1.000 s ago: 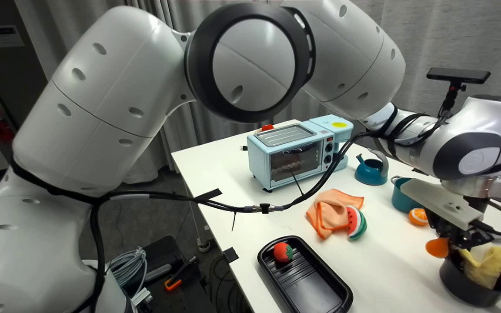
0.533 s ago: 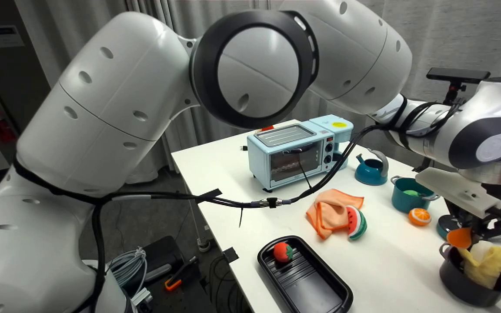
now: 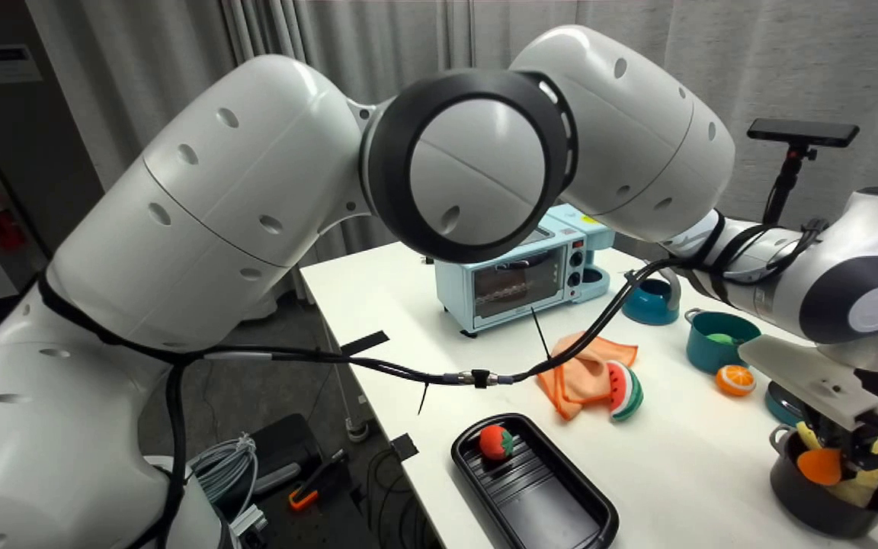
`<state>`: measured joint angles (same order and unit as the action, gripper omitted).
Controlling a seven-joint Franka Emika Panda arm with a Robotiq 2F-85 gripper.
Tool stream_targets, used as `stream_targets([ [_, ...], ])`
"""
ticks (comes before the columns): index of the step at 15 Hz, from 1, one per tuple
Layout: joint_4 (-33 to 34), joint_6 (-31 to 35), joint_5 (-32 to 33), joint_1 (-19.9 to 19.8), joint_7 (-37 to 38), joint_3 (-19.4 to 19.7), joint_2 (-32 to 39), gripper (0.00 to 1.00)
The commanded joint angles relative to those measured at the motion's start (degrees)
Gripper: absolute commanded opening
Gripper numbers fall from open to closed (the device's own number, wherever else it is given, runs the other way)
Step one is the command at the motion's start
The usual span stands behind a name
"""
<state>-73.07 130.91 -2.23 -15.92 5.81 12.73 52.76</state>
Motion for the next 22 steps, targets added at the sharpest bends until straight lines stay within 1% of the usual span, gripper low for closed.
stream_targets([
  [1, 3.64, 0.35, 1.0, -0.36, 2.23, 0.58, 2.59, 0.04],
  [2, 4.07, 0.17, 0.98, -0.38, 2.55, 0.69, 2.78, 0.4],
  [3, 4.34, 0.11, 0.94, -0.43, 2.86, 0.77, 2.9, 0.42],
  [5, 4.66, 0.22, 0.99, -0.45, 3.27, 0.96, 2.86, 0.55],
  [6, 4.69, 0.42, 1.08, -0.46, 3.35, 1.09, 2.73, 0.64],
  [8, 4.72, 0.84, 1.27, -0.44, 3.35, 1.35, 2.41, 0.78],
  [9, 4.87, 0.98, 1.37, -0.47, 3.36, 1.48, 2.29, 0.86],
  [11, 5.11, 1.29, 1.36, -0.62, 3.22, 1.59, 1.94, 0.99],
  [13, 4.72, 2.26, 0.45, -0.21, 2.78, 2.27, 1.26, 1.0],
  [17, 3.75, 6.06, -0.55, -0.51, 2.06, 1.73, -0.89, 1.0],
  [19, 3.18, 7.46, -1.33, -0.7, 1.33, 0.94, -2.19, 1.0],
  [22, 1.74, 7.99, -2.87, -1.07, -0.47, -1.35, -4.48, 1.0],
])
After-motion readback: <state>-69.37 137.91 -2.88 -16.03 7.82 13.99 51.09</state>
